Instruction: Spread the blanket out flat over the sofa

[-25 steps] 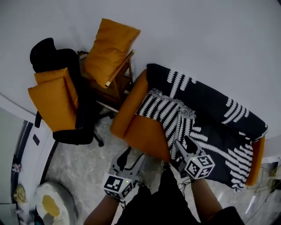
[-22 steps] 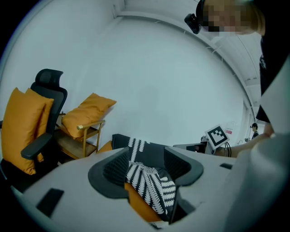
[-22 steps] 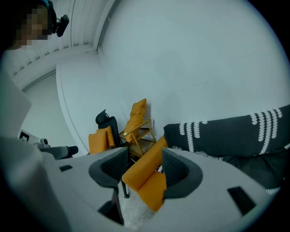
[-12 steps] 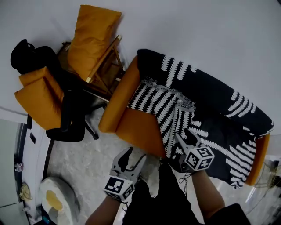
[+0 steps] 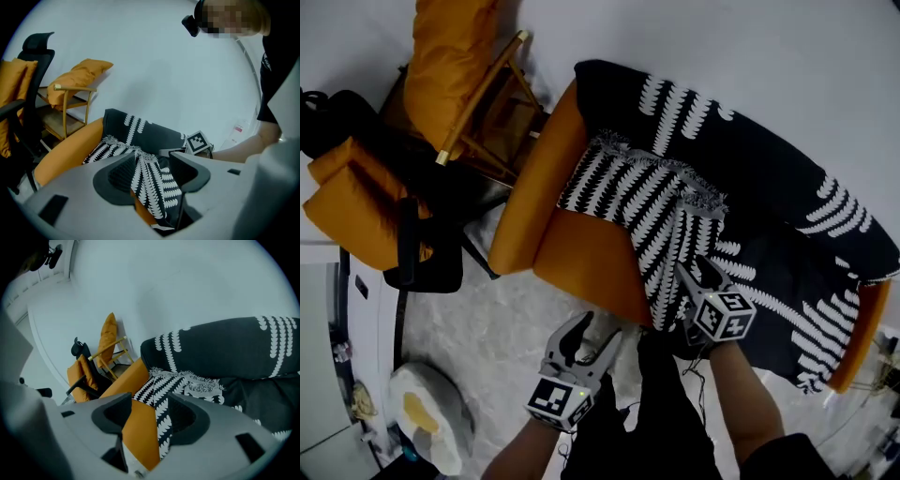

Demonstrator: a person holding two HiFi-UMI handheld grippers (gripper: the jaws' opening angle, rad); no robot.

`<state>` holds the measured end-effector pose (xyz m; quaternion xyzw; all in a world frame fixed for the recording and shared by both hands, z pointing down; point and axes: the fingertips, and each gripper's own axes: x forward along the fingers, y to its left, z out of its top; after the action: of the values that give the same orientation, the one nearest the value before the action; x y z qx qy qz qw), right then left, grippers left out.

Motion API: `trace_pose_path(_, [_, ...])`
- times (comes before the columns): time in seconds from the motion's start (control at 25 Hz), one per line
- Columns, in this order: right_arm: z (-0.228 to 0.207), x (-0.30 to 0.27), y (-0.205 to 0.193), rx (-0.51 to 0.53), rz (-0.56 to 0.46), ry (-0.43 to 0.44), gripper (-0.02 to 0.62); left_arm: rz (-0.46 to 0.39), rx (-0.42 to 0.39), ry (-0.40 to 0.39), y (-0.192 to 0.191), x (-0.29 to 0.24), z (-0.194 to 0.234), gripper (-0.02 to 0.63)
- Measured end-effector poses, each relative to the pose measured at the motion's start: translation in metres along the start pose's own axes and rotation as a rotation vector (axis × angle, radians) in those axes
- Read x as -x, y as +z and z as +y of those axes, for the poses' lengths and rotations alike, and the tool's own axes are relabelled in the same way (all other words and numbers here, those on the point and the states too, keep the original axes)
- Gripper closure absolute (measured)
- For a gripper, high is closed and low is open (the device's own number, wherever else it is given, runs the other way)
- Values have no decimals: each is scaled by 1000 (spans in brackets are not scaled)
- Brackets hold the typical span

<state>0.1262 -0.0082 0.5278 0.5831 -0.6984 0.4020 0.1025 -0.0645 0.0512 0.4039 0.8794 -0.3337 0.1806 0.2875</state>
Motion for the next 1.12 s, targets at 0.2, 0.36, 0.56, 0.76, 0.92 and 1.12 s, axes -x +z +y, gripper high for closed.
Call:
trace_pose_path(0.2, [-42,-44,-27,-40,72,-45,347,2,26,-7,-17,-30,9,376])
trace_pose_path(0.36, [-63,-76,-44,-46,134,-71,348,29,63,-10,-28,-46,16,376])
trace_pose_path(0.56, [-92,-119,-75,-48,197,-101,347,43,88,-15,-50,-71,25,376])
trace_pose_path(0.76, [-116,-137,-104,-56,254,-161,347,54,111,-10,-67,-78,33,376])
trace_pose_path(0.92, [-127,-148,-114,-56,292,-194,357,60,145,-10,-69,-81,37,376])
trace_pose_path(1.12, [-132,-147,-124,-67,326,-242,572,80,158,-14,-73,-81,36,376])
